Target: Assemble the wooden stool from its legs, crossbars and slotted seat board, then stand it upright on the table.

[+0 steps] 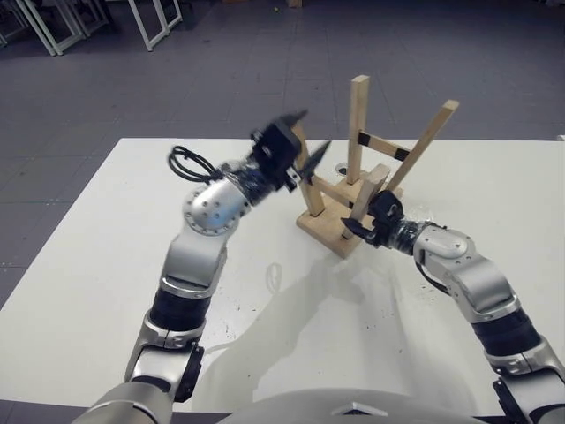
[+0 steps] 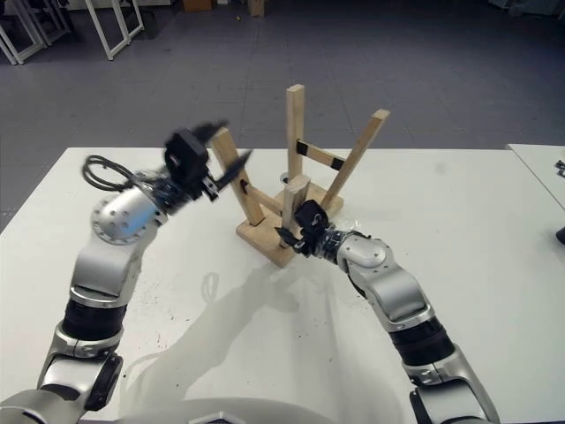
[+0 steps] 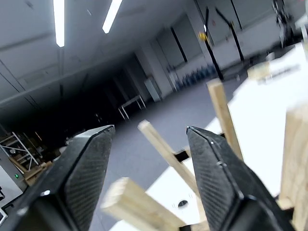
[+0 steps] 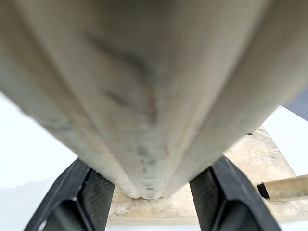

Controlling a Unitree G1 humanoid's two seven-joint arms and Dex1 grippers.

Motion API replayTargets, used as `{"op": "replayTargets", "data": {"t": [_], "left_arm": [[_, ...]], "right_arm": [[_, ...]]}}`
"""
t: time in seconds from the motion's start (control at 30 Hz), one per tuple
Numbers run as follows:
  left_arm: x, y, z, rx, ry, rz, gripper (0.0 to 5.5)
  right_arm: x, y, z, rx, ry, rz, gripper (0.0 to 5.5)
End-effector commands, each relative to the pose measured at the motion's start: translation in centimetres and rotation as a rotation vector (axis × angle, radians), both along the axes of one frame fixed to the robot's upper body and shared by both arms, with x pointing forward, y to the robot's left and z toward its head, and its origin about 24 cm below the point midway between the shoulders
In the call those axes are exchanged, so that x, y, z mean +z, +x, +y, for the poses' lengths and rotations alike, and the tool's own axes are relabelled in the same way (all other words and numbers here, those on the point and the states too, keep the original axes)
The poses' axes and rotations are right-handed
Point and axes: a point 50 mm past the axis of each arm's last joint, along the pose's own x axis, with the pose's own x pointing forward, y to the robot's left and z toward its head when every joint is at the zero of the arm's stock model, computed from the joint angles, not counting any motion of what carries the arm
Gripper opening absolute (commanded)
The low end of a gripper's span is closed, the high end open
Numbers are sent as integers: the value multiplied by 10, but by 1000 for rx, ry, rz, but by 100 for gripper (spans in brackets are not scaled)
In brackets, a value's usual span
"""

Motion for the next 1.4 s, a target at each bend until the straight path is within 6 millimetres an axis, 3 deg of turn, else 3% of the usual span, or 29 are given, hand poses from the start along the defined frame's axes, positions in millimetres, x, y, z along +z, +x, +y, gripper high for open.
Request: {"op": "replayTargets", "data": {"t": [0.03,0.17,0.3,0.37,0.43,0.63,0.77,0.87,1.03,1.13,1.23,1.33,1.4], "left_arm": [[-5,1,9,25,-17,25,277],[-25,-5,10,-25,38,85,277],[-43,-15,19,-80,66,179,277],[-47,-17,25,-123,69,222,277],[-49,-17,23,-176,62,264,277],[-53,-15,-9,-389,70,417,277],[-46,-1,-11,-379,82,422,277],[-42,12,-1,-340,83,411,277],[-44,26,1,-445,69,466,277],[-51,23,6,-548,100,531,277],[-51,26,15,-567,122,548,277],[-46,35,21,-566,106,549,277],[-44,39,20,-575,73,548,260]], "right_arm": [[19,6,-4,-49,-34,-38,255],[20,-11,-12,-20,-79,23,277],[20,-30,-41,-6,-216,129,277],[23,-19,-56,-80,-239,99,277],[32,2,-57,-150,-159,18,277],[36,35,-16,-58,-52,-62,277],[43,30,13,59,-24,-83,277],[45,22,29,123,-4,-82,277],[52,20,34,148,1,-98,277],[92,17,25,168,49,-172,277],[136,3,2,255,74,-186,277],[162,-6,-45,391,138,-69,277],[169,3,-77,383,176,-53,282]]}}
